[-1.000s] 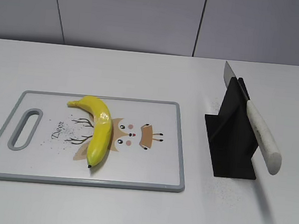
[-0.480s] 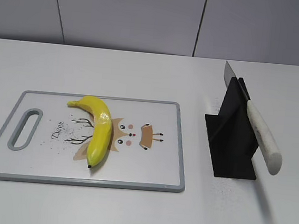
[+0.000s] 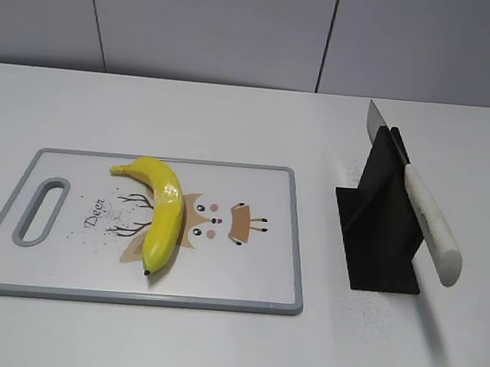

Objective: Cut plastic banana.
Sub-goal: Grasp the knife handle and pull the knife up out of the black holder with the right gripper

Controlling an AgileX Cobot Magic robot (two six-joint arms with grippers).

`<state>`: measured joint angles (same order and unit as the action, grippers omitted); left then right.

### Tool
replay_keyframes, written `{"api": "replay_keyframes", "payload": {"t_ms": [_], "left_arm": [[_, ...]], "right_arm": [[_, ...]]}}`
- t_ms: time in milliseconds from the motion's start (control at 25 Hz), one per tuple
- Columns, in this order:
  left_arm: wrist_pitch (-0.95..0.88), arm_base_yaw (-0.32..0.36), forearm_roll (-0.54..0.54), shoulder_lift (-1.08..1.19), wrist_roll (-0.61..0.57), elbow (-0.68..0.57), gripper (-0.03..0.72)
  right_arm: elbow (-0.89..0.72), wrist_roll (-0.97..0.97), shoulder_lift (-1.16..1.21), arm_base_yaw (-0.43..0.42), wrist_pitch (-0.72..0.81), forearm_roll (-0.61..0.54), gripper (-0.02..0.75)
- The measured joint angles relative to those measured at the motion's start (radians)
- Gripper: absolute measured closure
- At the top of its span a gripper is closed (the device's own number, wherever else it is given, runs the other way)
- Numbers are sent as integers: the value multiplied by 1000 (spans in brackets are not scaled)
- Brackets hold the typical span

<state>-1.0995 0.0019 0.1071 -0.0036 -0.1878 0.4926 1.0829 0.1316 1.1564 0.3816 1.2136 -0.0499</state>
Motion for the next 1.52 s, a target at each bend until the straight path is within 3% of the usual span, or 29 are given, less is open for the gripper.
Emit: {"api": "replay_keyframes", "payload": {"t_ms": [480,640,1120,1520], "left_arm": [[0,0,0,0,0,0,97],[0,0,0,0,0,0,97],[0,0,0,0,0,0,99],[0,0,-2,0,0,0,99]], "right_arm": [[109,76,363,55,-2,-11,265],[110,150,461,55,-1,50,269],[111,212,587,56,-20,40,273],[111,258,588,56,-71,40,414]]}}
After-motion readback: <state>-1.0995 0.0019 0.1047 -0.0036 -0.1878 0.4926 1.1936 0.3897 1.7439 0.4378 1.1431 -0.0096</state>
